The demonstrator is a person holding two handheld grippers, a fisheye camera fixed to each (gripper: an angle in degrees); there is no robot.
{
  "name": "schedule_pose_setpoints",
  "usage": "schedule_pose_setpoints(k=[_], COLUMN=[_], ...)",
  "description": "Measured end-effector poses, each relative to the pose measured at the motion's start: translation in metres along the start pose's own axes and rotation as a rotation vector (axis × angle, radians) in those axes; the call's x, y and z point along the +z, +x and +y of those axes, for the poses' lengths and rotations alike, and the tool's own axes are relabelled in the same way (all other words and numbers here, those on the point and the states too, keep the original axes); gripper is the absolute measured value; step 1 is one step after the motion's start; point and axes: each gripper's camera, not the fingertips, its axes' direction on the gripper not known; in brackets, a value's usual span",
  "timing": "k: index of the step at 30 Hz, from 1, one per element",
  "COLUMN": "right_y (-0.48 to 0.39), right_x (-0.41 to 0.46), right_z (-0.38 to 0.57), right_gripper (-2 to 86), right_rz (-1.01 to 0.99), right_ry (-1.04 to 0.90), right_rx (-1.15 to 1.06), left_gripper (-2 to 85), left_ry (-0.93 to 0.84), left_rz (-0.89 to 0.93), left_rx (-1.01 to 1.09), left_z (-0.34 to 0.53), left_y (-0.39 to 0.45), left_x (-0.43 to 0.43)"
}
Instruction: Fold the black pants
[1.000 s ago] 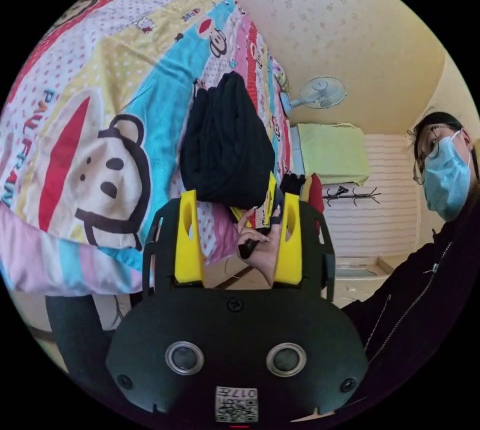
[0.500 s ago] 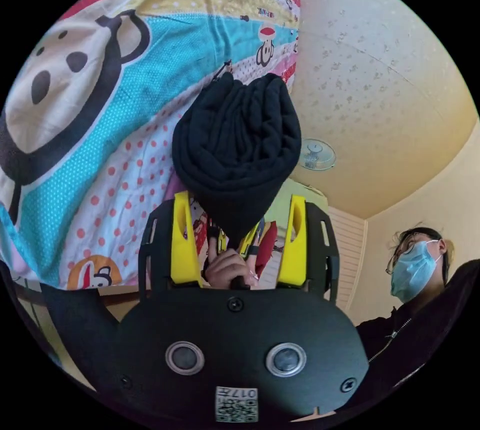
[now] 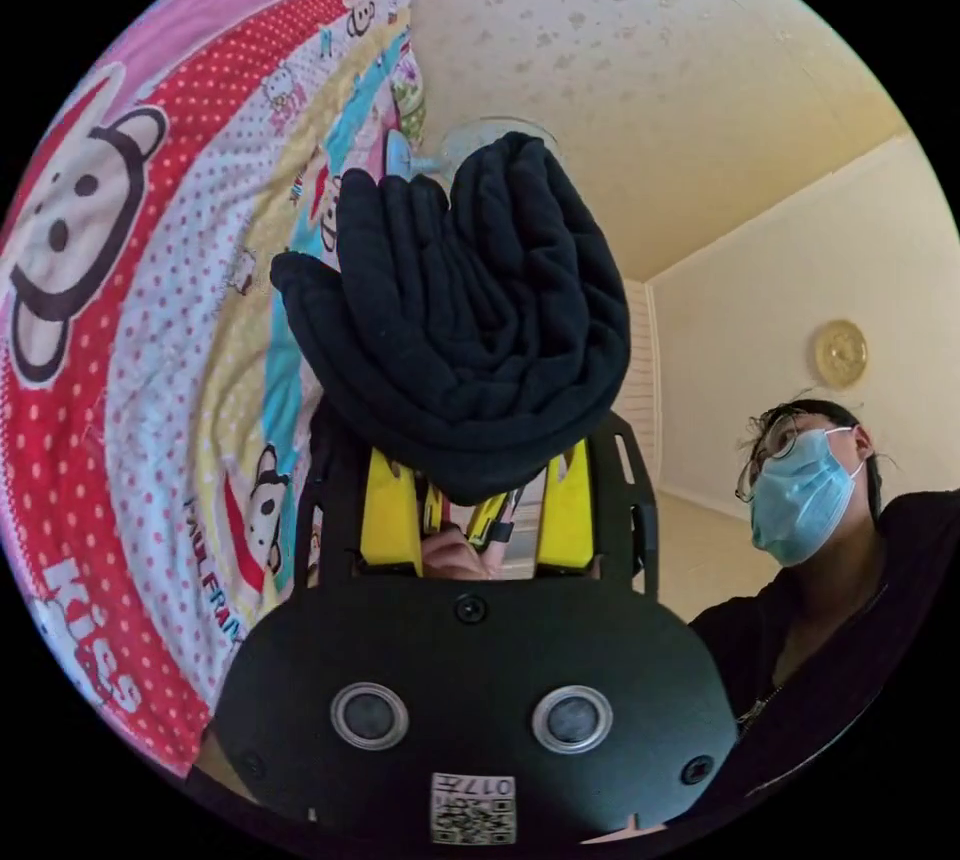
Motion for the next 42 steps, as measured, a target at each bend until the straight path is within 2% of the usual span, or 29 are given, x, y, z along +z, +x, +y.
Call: schedule_pose_setpoints(k=[3, 5, 8, 9, 10, 12, 14, 17, 19, 22, 24, 25, 27, 31, 33, 37, 39, 42], right_y=[0.009, 0.032, 0.077, 0.098, 0.106, 0.119, 0.117, 0.106, 0.1, 0.079, 0.049, 0.041, 0.004, -0.064, -0.12, -0.216, -0.28, -0.345], right_x=[-0.024, -0.038, -0.054, -0.063, -0.071, -0.099, -0.113, -0.129, -0.135, -0.132, -0.102, -0.092, -0.048, 0.048, 0.129, 0.24, 0.298, 0.349], right_z=[-0.043, -0.059, -0.056, -0.04, -0.029, 0.008, 0.031, 0.074, 0.104, 0.154, 0.181, 0.187, 0.204, 0.203, 0.199, 0.205, 0.224, 0.268], right_gripper=[15.9, 16.1, 17.0, 16.7, 16.6, 14.3, 11.1, 3.2, 1.9, 1.1, 0.8, 0.7, 0.5, 0.4, 0.3, 0.3, 0.3, 0.3], right_rz=[0.065, 0.145, 0.507, 0.612, 0.593, 0.356, 0.305, 0.266, 0.272, 0.301, 0.474, 0.508, 0.552, 0.529, 0.563, 0.463, 0.372, 0.285], right_ry=[0.123, 0.193, 0.229, 0.25, 0.285, 0.369, 0.36, 0.278, 0.218, 0.061, -0.252, -0.329, -0.536, -0.741, -0.895, -0.991, -1.018, -1.056], right_rx=[-0.058, -0.052, 0.01, 0.114, 0.159, 0.205, 0.235, 0.273, 0.349, 0.483, 0.501, 0.493, 0.45, 0.257, -0.023, -0.399, -0.58, -0.739], left_gripper=[19.2, 19.9, 21.1, 20.1, 18.0, 16.5, 13.2, 5.2, 0.4, -0.7, -0.9, -0.9, -1.0, -1.0, -1.0, -1.0, -1.0, -1.0], left_ry=[-0.105, -0.122, -0.242, -0.323, -0.346, -0.348, -0.365, -0.401, -0.389, -0.433, -0.44, -0.42, -0.346, -0.172, -0.121, -0.029, 0.01, 0.08], left_rz=[0.03, 0.005, -0.162, -0.257, -0.276, -0.156, -0.133, -0.112, -0.065, -0.115, -0.193, -0.26, -0.33, -0.434, -0.505, -0.732, -0.823, -0.925], left_rx=[0.063, 0.027, -0.074, -0.147, -0.158, -0.145, -0.17, -0.232, -0.295, -0.37, -0.368, -0.355, -0.333, -0.154, -0.034, 0.251, 0.337, 0.407], left_z=[-0.03, -0.04, -0.05, -0.045, -0.035, -0.017, 0.001, 0.041, 0.081, 0.126, 0.143, 0.148, 0.151, 0.144, 0.145, 0.181, 0.207, 0.253], left_y=[-0.03, -0.066, -0.155, -0.191, -0.213, -0.226, -0.229, -0.234, -0.234, -0.221, -0.204, -0.189, -0.158, -0.042, 0.021, 0.162, 0.204, 0.244], left_x=[0.085, 0.121, 0.154, 0.155, 0.143, 0.125, 0.104, 0.061, 0.02, -0.034, -0.075, -0.105, -0.153, -0.252, -0.285, -0.349, -0.373, -0.413])
